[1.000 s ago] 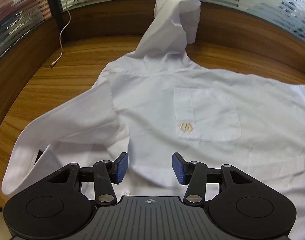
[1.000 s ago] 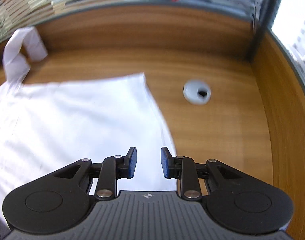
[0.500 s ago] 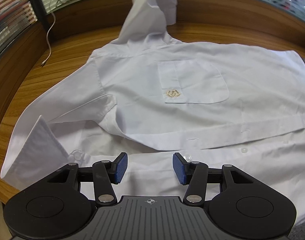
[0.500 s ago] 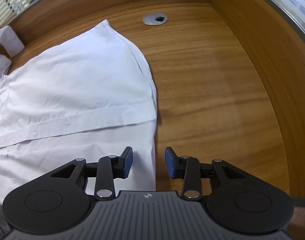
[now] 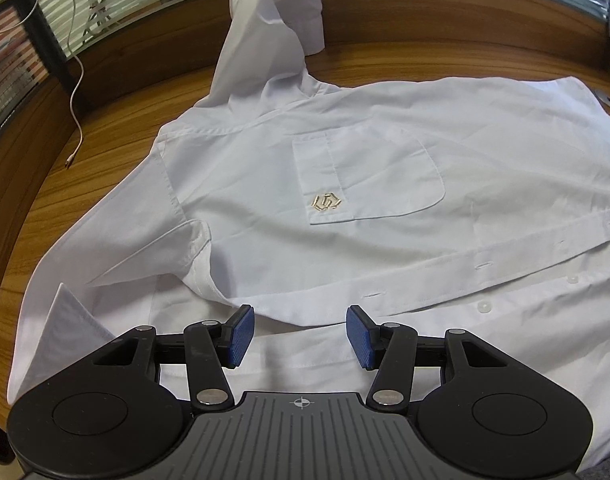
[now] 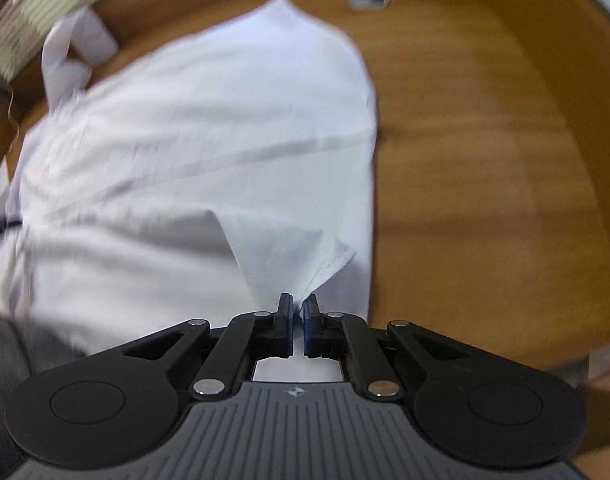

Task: Fold clothes

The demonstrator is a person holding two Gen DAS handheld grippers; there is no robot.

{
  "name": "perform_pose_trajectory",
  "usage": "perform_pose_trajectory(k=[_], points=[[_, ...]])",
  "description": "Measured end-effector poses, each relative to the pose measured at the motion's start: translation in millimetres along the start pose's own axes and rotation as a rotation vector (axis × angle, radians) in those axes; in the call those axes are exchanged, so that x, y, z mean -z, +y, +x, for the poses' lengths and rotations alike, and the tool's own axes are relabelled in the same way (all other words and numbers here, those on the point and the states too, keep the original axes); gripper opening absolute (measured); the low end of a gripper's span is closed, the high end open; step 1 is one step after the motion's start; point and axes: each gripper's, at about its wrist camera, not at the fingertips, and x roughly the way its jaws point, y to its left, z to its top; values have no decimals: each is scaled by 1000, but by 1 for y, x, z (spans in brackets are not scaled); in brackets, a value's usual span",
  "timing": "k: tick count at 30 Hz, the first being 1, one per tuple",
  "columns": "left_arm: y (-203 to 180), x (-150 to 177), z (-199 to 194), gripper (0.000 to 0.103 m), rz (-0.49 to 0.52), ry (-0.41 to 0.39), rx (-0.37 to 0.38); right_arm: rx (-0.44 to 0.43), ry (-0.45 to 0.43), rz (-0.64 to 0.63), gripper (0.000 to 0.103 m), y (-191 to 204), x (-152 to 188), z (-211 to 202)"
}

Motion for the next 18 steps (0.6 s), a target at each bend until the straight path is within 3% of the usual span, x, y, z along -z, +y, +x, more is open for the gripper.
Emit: perform_pose_trajectory(k=[7, 14, 18], points=[[4, 5, 0, 55, -12, 23, -22, -1, 112, -13, 9, 0, 25, 13], [14, 7, -3, 58, -84, 23, -32, 64, 28, 43, 30, -13, 3, -18], [16, 10, -4, 58, -105, 21, -48, 89, -37, 126, 35, -22, -13, -25]])
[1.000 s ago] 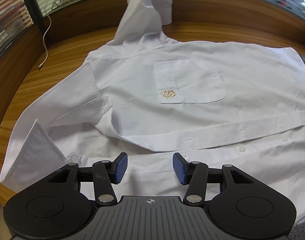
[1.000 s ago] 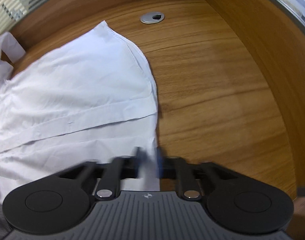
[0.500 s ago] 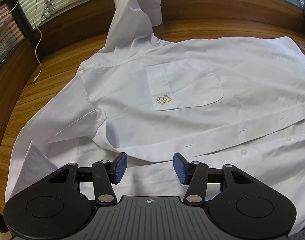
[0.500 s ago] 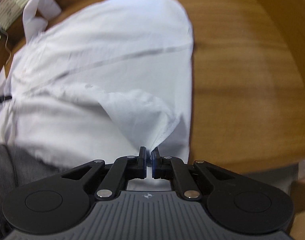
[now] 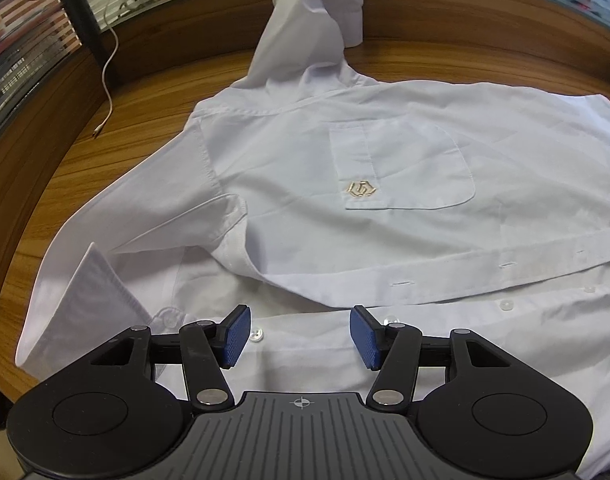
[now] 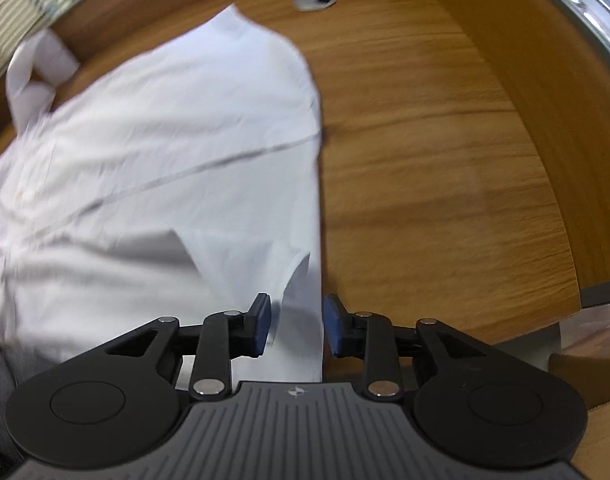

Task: Fold clothes

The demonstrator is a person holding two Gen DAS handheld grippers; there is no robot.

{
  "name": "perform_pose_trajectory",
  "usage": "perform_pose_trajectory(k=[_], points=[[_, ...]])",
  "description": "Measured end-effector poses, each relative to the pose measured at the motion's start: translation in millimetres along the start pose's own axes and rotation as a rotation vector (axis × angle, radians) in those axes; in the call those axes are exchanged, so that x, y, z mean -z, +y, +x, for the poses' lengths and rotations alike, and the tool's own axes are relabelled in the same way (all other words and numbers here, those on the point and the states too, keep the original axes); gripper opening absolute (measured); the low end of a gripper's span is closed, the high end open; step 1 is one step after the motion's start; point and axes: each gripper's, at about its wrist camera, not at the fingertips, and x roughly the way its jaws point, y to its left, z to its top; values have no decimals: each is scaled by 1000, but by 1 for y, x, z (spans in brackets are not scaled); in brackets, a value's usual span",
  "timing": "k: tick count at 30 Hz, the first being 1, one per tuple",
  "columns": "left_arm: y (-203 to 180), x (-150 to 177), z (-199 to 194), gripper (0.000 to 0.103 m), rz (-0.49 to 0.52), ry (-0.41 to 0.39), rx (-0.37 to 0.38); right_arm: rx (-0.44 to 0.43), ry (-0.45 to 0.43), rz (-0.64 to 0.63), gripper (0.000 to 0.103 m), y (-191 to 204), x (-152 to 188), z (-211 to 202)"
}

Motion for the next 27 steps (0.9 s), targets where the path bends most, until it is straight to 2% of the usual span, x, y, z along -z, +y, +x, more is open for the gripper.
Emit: perform_pose_trajectory(k=[3, 4, 8, 11, 15, 18, 19, 25, 27], points=[[3, 2, -1, 59, -17, -1, -15, -11, -35, 85, 37, -7, -10, 2], [4, 3, 0, 59, -25, -1, -22, -13, -38, 111, 40, -8, -12, 4], [14, 5, 2, 59, -66, -2, -60, -32, -37, 213, 40, -13, -18, 17], [25, 5, 2, 59, -109, -10, -113, -46, -18, 274, 40, -16, -16, 28], [35, 5, -9, 59, -148, -60, -183, -56, -7, 313, 40, -16, -15, 33], [42, 2, -24, 60, -156, -112, -229, -54, 3, 321, 40, -13, -15, 36], [45, 0, -29, 65, -156, -127, -232, -49, 5, 319, 40, -11, -16, 37], [58, -12, -30, 67, -92, -115, -293, -3, 2, 259, 45, 2, -23, 42], [54, -14, -33, 67, -43, -138, -278, 16, -9, 228, 46, 8, -25, 42]])
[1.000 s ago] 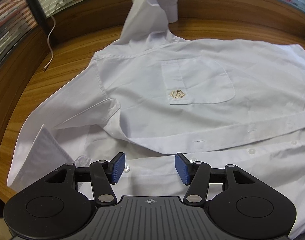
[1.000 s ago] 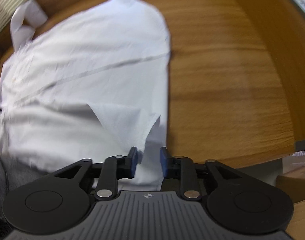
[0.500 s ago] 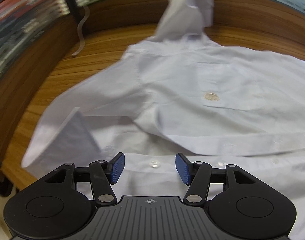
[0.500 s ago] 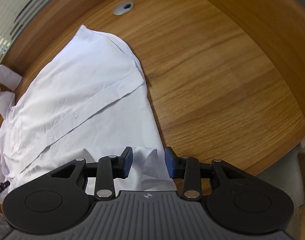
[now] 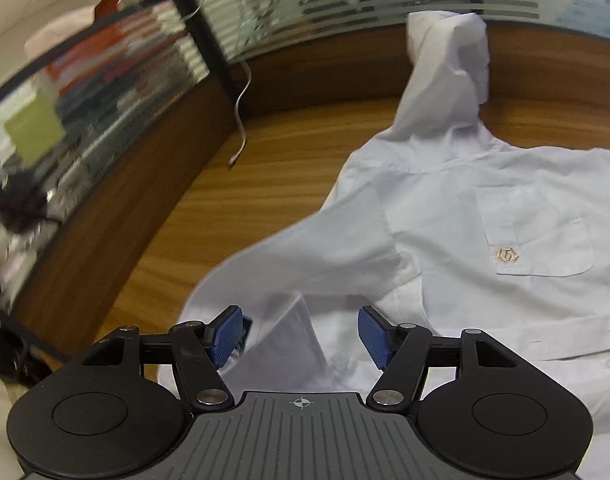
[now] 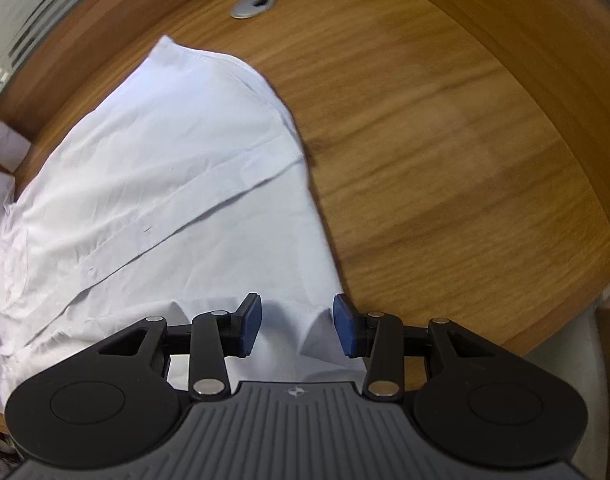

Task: Fold clothes
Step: 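Grasp the shirt front edge with the right gripper and lift it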

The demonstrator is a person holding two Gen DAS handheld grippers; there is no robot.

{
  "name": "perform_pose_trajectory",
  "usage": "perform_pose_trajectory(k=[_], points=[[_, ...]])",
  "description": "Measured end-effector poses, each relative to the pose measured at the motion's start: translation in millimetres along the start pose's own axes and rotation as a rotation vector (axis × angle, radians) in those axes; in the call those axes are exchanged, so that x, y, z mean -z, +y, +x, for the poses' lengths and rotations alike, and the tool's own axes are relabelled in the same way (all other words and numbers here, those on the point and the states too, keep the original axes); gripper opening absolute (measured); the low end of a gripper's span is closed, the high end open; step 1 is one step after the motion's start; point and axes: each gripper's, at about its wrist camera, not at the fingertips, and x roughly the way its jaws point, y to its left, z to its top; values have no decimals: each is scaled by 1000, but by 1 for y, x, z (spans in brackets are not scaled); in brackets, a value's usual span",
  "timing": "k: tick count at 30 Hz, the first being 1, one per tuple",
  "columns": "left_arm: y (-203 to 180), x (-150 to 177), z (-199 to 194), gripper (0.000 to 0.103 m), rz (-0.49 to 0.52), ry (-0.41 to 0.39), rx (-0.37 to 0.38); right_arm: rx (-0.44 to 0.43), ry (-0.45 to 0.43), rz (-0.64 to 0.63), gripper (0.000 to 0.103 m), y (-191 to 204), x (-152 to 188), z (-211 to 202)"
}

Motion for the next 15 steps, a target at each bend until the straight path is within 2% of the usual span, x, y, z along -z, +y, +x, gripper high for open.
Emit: perform_pose_trajectory(k=[4, 7, 10, 14, 15], points=[[-16, 3, -8, 69, 131, -35, 131, 24, -25, -67, 46, 10, -3, -4], [-33, 7, -8, 69, 230, -31, 243, 55, -38, -118, 46, 14, -8, -8], [-56, 10, -8, 69, 314, -28, 332, 25, -29, -127, 44, 11, -8, -11], [-88, 11, -13, 68, 406, -49, 459, -53, 1, -72, 19, 3, -3, -16], [-97, 11, -16, 68, 424, -57, 489, -71, 6, -63, 17, 1, 0, -18]])
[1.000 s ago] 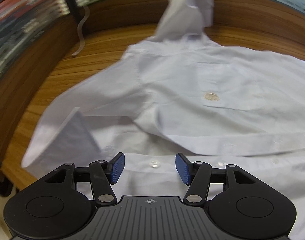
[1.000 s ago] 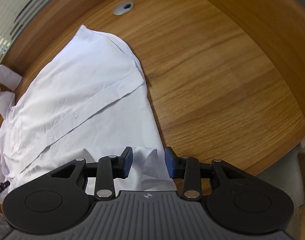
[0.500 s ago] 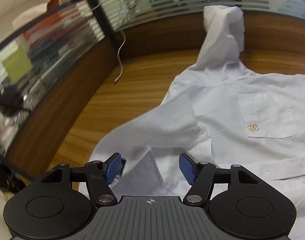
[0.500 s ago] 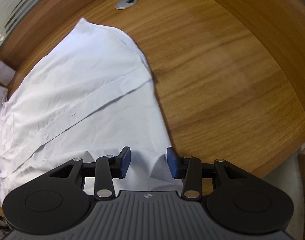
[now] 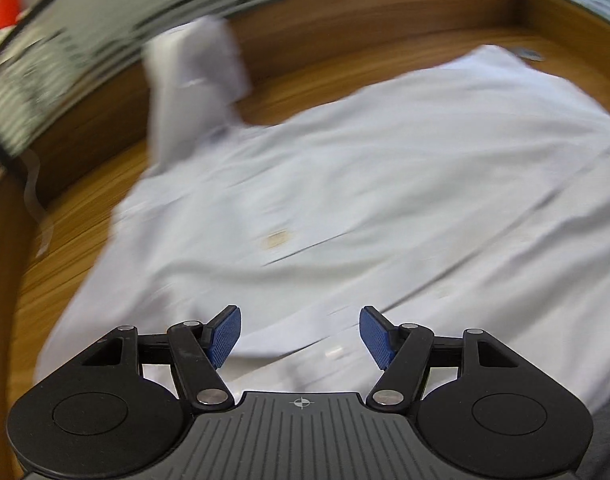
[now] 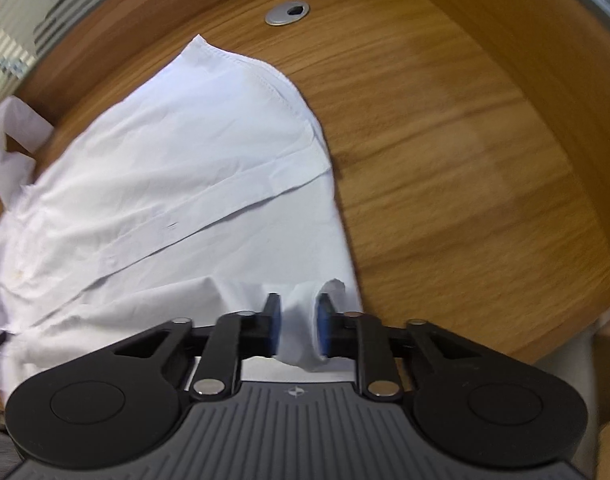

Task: Fold clothes
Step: 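Grasp the shirt front edge with the right gripper and lift it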

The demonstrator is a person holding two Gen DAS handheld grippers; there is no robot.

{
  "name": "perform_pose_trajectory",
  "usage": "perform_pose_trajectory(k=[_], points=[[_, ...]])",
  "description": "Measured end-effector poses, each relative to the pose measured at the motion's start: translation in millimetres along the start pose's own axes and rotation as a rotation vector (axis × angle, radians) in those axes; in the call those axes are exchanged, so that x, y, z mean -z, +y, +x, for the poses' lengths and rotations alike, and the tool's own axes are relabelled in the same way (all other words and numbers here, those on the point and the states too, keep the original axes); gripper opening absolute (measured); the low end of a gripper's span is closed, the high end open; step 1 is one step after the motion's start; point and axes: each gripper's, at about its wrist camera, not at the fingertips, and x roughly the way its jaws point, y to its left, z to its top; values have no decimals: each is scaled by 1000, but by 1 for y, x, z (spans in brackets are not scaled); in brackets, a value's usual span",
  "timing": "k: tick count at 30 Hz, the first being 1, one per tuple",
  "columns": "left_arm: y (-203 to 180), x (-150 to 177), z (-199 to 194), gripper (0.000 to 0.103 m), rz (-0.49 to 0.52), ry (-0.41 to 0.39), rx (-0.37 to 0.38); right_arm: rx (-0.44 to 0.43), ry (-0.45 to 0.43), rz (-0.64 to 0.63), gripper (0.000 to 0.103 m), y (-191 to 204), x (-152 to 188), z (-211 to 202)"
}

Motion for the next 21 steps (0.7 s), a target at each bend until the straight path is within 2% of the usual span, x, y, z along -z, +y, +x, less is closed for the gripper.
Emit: perform_pose_trajectory(k=[2, 4, 9, 11, 14, 16, 21], points=[[-18, -9, 5, 68, 37, -18, 60, -26, 7, -1, 5, 0, 9, -4], [-37, -20, 8, 68, 80, -38, 112, -44, 12, -6, 2, 1, 19, -9], [-79, -44, 12, 68, 181, -77, 234, -58, 35, -16, 2, -4, 48, -16], [-93, -52, 13, 68, 218, -85, 276, -57, 74, -31, 2, -9, 62, -13], [-112, -60, 18, 68, 273, -60, 357, -38, 130, -65, 2, -16, 81, -6], [-122, -61, 22, 68, 311, -42, 399, -12, 136, -64, 5, -20, 90, -5], [-138, -61, 34, 68, 394, -10, 436, 45, 103, -63, 9, -28, 101, -16]])
